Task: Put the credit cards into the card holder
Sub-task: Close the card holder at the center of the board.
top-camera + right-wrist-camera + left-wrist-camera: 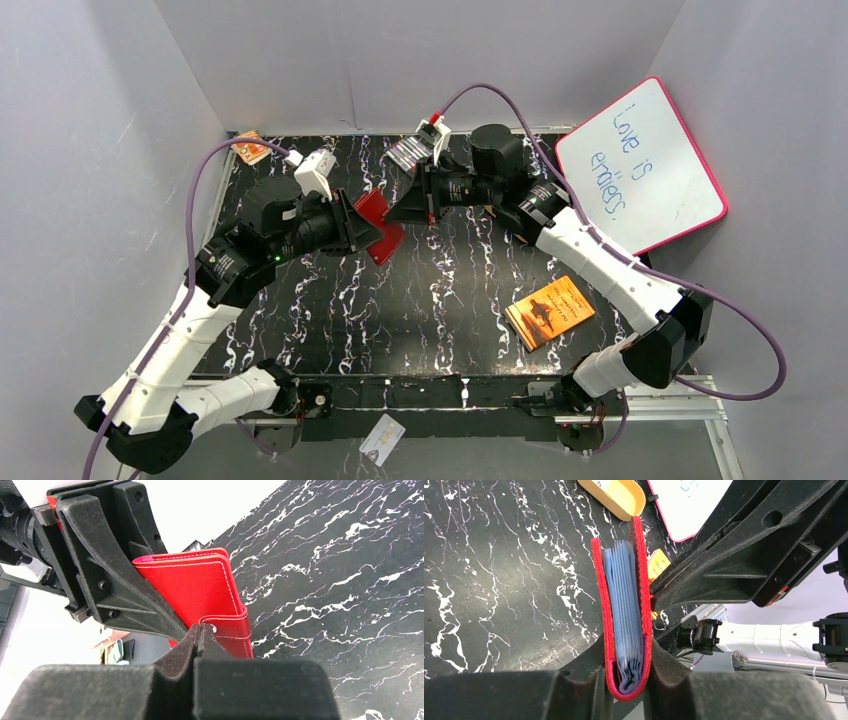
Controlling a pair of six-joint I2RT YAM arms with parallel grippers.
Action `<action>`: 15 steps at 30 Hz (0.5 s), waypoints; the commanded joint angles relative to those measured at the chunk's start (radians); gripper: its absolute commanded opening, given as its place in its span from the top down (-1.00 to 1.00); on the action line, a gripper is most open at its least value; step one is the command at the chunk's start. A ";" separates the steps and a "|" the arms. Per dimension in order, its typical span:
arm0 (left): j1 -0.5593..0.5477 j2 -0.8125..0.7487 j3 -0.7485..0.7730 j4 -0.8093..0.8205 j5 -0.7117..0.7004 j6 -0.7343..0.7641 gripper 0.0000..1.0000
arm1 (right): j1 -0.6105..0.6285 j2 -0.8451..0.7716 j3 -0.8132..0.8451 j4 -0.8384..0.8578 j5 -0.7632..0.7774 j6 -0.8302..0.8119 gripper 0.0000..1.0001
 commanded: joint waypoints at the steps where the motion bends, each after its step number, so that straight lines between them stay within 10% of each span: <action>1: -0.039 -0.029 0.044 0.324 0.302 -0.048 1.00 | 0.057 0.071 0.003 0.023 0.026 0.006 1.00; 15: -0.039 -0.031 0.046 0.277 0.242 -0.025 1.00 | 0.065 0.054 0.008 -0.004 0.054 -0.001 1.00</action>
